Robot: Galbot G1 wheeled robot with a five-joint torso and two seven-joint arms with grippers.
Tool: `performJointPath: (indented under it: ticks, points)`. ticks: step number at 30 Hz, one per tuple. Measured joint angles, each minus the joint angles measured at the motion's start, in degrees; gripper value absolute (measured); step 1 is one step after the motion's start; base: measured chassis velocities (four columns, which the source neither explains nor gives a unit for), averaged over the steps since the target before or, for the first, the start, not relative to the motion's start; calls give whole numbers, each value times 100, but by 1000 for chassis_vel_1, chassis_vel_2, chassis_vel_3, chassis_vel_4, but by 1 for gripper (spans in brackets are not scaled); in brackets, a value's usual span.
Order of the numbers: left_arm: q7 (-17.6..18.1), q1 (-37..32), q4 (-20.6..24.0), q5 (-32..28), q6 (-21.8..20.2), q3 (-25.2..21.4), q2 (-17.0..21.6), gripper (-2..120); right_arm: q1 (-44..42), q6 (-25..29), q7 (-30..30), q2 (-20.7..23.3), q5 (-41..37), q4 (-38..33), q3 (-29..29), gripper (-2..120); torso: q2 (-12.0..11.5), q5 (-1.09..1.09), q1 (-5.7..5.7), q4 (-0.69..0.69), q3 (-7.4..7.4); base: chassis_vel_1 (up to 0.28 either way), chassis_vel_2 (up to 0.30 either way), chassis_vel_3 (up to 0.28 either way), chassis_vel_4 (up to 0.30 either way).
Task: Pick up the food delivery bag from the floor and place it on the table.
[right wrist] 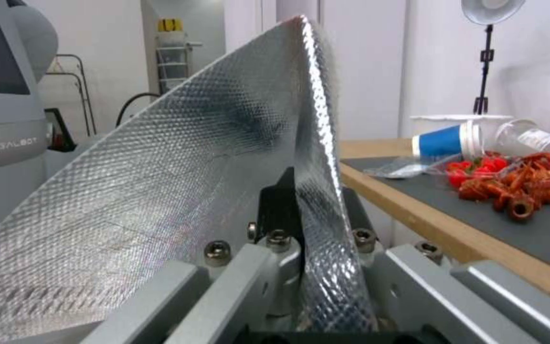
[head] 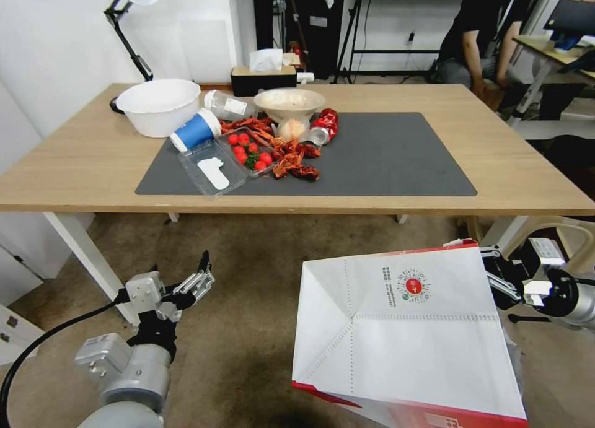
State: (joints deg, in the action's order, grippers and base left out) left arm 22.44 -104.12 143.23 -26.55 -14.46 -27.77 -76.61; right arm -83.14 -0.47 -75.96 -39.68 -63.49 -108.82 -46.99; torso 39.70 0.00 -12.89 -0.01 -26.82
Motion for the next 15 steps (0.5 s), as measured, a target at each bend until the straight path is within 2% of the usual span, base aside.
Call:
performJointPath:
  ticks: [15]
  points:
    - [0, -14, 0, 7, -1, 12, -12, 100, -19, 14, -3, -8, -1, -27, -7, 0, 407, 0, -163, 0, -243, 0, 0, 0, 0]
